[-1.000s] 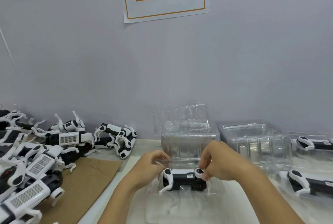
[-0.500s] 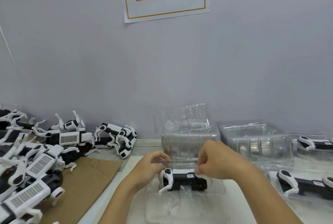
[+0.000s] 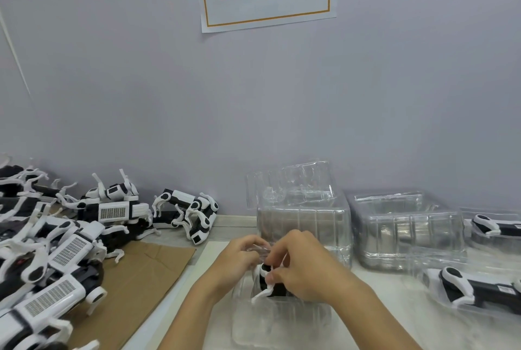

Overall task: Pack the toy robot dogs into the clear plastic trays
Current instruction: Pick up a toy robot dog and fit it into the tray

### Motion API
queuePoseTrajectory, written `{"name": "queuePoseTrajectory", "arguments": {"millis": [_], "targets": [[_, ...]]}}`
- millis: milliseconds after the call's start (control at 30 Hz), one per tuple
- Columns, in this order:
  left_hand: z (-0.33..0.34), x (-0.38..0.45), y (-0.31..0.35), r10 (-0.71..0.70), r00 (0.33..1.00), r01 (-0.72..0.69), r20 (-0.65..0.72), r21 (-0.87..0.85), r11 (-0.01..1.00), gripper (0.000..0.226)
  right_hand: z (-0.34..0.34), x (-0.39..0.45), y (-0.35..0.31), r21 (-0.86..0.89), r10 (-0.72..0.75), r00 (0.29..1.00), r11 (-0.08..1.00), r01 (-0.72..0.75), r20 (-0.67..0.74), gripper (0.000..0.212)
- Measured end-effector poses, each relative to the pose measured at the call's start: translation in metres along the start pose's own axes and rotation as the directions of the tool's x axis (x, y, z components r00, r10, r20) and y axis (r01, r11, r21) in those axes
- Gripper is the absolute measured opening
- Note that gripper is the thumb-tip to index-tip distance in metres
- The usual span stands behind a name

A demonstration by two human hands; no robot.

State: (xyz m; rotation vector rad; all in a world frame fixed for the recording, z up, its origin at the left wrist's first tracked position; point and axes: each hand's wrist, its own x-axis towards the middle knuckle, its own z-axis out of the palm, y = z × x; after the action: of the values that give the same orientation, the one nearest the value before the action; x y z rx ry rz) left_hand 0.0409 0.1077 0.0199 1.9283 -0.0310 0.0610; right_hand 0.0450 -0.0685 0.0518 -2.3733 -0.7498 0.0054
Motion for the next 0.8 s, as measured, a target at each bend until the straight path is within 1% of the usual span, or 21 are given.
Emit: {"name": "queuePoseTrajectory", "arguments": {"millis": [167,267,300,433,600,700,767,800], "targets": [[0.0,0.001,-0.001,-0.012,1.0,0.012,0.007,0.004,1.0,0.033,-0.004,-0.001,0.003,0.033,0.011,0.999,0.999,-0.013,0.041,0.025],[-0.001,0.002,-0.003,-0.017,1.0,0.017,-0.009,0.006,1.0,0.032,-0.01,0.0,0.006,0.047,-0.016,0.996,0.999,0.012,0.088,0.017],[-0.001,0.002,-0.003,-0.019,1.0,0.019,-0.019,0.004,1.0,0.033,-0.014,-0.001,0.007,0.048,-0.016,0.996,0.999,0.012,0.084,0.013],[-0.001,0.004,-0.006,-0.027,0.999,0.028,-0.034,0.012,1.0,0.037,-0.034,-0.003,0.019,0.001,0.054,0.998,0.999,-0.054,-0.01,0.014],[-0.001,0.003,-0.006,-0.025,0.999,0.026,-0.028,0.033,0.999,0.037,-0.048,-0.007,0.032,0.003,0.157,0.986,0.987,-0.158,0.049,0.013],[-0.001,0.003,-0.005,-0.015,1.0,0.017,-0.025,0.045,0.999,0.034,-0.044,-0.007,0.033,0.025,0.175,0.984,0.984,-0.176,0.022,0.013],[0.0,0.001,-0.002,-0.015,1.0,0.016,-0.019,0.041,0.999,0.028,-0.044,-0.007,0.032,0.044,0.18,0.984,0.983,-0.18,0.012,0.016],[0.0,0.0,0.0,-0.014,1.0,0.014,-0.016,0.053,0.998,0.029,-0.044,-0.007,0.032,0.049,0.179,0.984,0.983,-0.18,0.016,0.018]]}}
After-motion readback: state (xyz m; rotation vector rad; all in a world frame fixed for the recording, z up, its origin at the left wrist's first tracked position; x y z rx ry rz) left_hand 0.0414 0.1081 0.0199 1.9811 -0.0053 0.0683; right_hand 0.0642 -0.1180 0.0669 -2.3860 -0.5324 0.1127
